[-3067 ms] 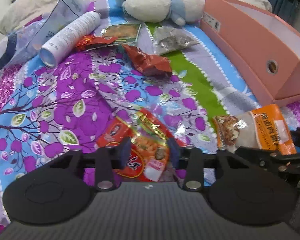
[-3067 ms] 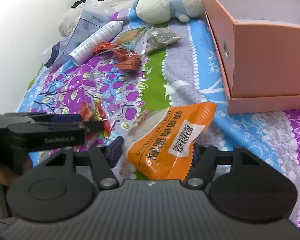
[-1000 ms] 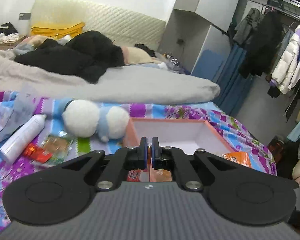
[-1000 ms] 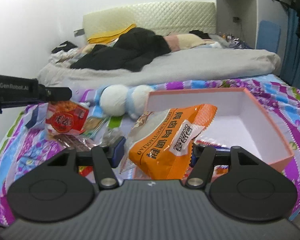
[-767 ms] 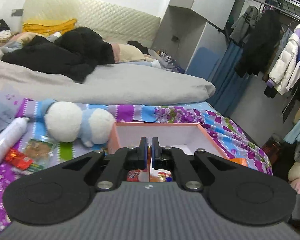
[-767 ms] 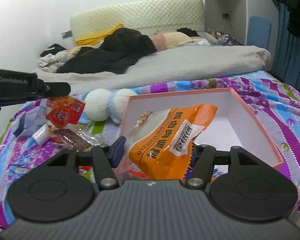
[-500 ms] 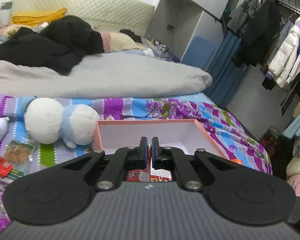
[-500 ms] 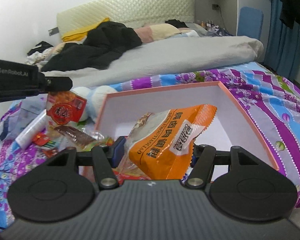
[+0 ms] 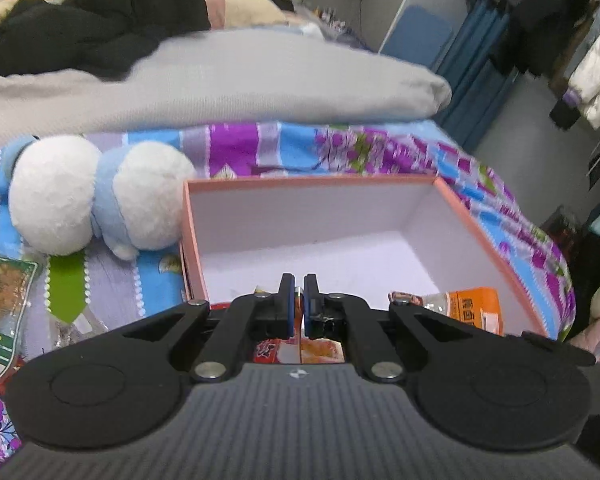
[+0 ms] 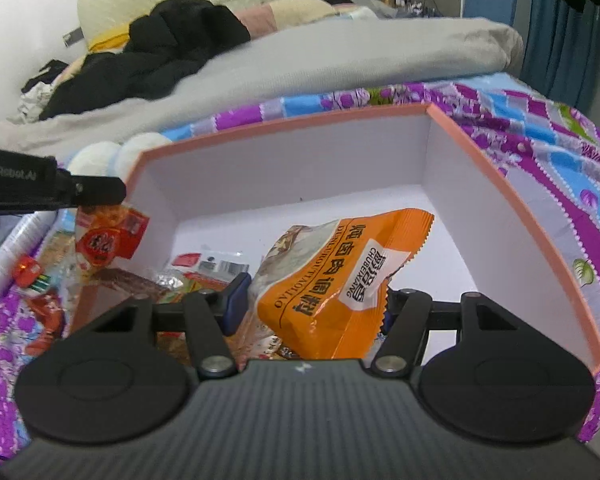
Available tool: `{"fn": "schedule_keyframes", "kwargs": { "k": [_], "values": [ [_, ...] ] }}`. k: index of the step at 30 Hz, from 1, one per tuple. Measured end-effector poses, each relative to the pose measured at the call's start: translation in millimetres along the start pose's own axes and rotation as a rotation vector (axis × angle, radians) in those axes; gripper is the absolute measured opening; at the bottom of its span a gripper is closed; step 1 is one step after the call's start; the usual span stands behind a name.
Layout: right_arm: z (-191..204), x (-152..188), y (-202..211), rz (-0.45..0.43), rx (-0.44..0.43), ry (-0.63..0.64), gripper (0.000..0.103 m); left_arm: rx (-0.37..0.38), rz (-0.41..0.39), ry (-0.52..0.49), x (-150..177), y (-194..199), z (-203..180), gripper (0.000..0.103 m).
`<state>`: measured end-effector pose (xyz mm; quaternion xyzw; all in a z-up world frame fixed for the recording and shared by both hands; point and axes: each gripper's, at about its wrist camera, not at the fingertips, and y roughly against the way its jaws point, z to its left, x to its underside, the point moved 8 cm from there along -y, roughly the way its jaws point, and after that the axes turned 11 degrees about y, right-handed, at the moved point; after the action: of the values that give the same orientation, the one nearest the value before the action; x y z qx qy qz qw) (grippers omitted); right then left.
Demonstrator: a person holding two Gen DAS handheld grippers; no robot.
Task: Organize snacks
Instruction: 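Open both grippers to drop the packets into the pink box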
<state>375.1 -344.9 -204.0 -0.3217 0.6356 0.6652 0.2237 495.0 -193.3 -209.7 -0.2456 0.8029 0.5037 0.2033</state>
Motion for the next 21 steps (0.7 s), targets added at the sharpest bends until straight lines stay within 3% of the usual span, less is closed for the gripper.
{"fn": "schedule_keyframes", "kwargs": {
  "k": [7, 10, 13, 21],
  "values": [
    [-5.7, 8.4, -21.5, 0.037, 0.009, -0.017, 0.065, -0.007, 0.043, -0.011, 8.4, -16.8, 4.5, 0.006],
    [-7.9, 9.7, -23.5, 0.047, 0.013, -0.034, 0.07, -0.028, 0.046, -0.011, 8.7, -16.2, 5.6, 0.019],
    [-8.6, 9.9, -20.3, 0.049, 0.02, -0.035, 0.08, -0.027, 0.023, -0.003, 7.6, -4.1, 5.5, 0.026],
    [-3.7, 5.3, 14.4, -0.009, 0.009, -0.046, 0.08, -0.026, -0.017, -0.031, 14.8, 47.8, -3.8, 0.027]
  ]
}}
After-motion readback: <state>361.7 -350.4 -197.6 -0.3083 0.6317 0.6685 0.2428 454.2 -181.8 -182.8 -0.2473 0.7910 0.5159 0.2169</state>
